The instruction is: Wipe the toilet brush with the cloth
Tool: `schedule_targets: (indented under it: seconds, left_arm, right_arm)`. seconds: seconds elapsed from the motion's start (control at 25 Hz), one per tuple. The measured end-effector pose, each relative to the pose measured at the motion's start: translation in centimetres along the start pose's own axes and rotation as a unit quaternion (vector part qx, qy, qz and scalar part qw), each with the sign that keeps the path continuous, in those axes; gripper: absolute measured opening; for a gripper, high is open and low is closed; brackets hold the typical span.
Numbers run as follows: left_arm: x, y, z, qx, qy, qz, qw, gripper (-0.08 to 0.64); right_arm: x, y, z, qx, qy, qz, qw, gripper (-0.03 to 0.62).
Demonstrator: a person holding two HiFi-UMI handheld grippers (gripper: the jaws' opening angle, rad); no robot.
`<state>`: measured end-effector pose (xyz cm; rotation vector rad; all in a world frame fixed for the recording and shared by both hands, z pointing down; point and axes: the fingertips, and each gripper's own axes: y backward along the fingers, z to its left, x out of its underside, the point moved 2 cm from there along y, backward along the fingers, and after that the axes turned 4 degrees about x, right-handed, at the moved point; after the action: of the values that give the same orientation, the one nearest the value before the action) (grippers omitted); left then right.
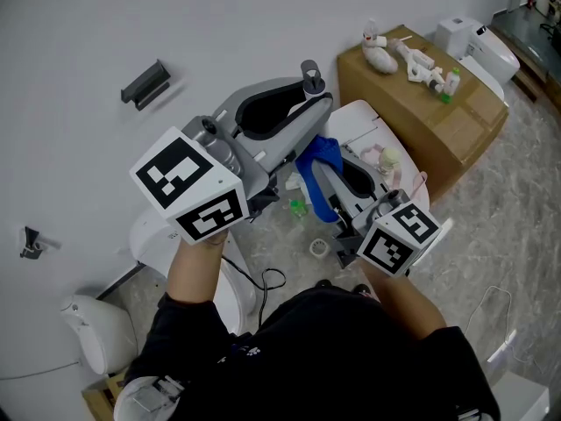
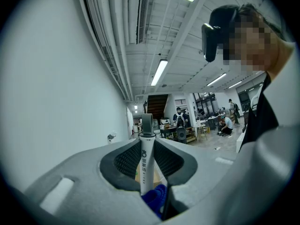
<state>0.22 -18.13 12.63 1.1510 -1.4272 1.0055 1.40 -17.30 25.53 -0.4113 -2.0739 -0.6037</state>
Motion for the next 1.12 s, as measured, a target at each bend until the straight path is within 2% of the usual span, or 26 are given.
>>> schedule_targets:
  seconds: [1.12]
  left_arm:
    - [-0.4, 0.1, -0.1, 0.008, -0.006, -0.008, 0.9999, 0.091]
  right_arm:
    - [2.9, 0.5, -2.3, 0.027, 0.0, 0.028, 0.999, 0.064]
